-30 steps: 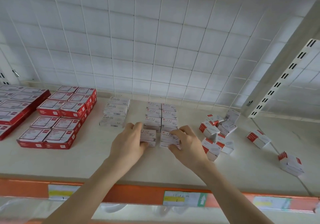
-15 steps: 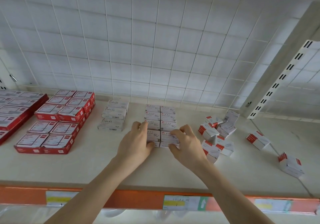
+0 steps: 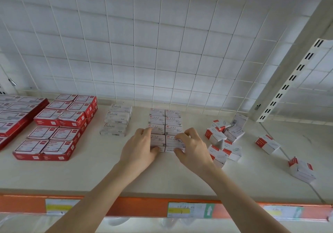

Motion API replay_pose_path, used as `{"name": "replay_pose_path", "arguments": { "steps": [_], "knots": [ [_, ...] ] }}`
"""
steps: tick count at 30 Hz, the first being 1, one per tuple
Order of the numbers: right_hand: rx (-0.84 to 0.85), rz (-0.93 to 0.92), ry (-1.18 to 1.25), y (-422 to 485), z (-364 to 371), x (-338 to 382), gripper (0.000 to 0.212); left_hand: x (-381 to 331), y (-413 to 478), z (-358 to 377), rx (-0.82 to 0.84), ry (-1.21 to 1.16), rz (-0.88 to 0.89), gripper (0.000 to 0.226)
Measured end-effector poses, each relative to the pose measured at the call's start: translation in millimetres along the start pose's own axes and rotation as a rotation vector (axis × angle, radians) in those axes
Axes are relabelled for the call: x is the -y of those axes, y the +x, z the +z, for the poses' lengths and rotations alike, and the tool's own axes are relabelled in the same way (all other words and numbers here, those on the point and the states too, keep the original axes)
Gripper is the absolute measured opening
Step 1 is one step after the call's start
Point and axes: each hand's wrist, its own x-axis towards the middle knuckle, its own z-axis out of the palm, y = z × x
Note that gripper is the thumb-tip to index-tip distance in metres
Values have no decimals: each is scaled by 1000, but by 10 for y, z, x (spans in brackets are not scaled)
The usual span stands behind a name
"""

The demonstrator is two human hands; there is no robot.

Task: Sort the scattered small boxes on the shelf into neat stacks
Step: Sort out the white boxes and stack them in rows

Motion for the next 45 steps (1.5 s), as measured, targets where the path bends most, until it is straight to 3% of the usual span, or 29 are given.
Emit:
{"name": "replay_pose_path", "arguments": {
  "steps": [23,28,31,39,45],
  "knots": [
    [-62,-63,-28,-1,44,-31,35,-6,-15,-14,0,46,0,50],
    [-130,-120,29,-49,-10,-62,29,-77,-42,-64,-14,198,36,59],
    [-186,-113,1,-105,-120,-142,31,-257,-43,-73,-41,175,100,58],
    [-329,127,16,-212,-448,-787,24,-823,20,210,-9,73,368,48],
    [-297,311,-13,-338,-631,-1247,29,-1244,179,447,53,85,488,44]
  ]
}}
